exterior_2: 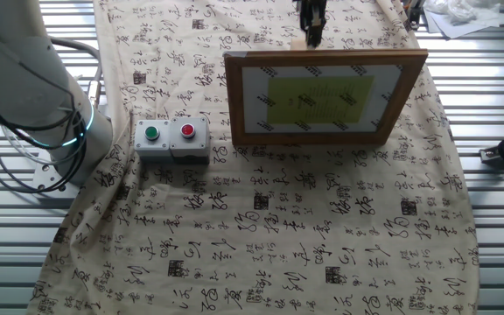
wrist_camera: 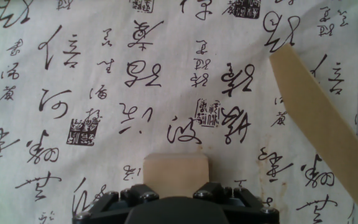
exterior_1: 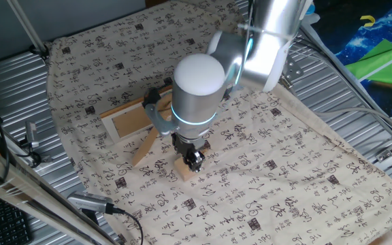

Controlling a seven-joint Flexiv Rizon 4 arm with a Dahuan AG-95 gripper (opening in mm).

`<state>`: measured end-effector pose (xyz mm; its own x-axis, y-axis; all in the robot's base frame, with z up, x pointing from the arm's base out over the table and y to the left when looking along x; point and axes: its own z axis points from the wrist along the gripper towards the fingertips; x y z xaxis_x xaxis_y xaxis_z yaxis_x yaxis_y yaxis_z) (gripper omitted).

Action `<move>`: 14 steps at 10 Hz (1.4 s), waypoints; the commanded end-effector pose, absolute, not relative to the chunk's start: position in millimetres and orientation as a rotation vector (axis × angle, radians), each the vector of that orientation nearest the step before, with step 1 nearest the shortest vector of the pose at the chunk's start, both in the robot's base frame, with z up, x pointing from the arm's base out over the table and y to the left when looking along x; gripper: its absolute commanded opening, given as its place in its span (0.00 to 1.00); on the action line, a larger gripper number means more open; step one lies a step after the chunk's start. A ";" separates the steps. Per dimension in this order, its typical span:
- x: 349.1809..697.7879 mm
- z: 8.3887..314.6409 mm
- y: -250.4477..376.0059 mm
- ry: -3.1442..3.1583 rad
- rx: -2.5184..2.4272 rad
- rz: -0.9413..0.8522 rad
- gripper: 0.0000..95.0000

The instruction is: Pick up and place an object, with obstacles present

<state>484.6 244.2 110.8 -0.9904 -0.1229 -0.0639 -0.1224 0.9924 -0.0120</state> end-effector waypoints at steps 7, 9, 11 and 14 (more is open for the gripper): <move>483.5 143.2 236.9 3.074 -0.192 -0.020 0.60; 483.5 143.4 236.9 3.074 -0.211 -0.029 0.60; 483.9 144.4 237.4 3.072 -0.239 -0.058 0.60; 484.6 145.3 237.9 3.071 -0.255 -0.071 0.60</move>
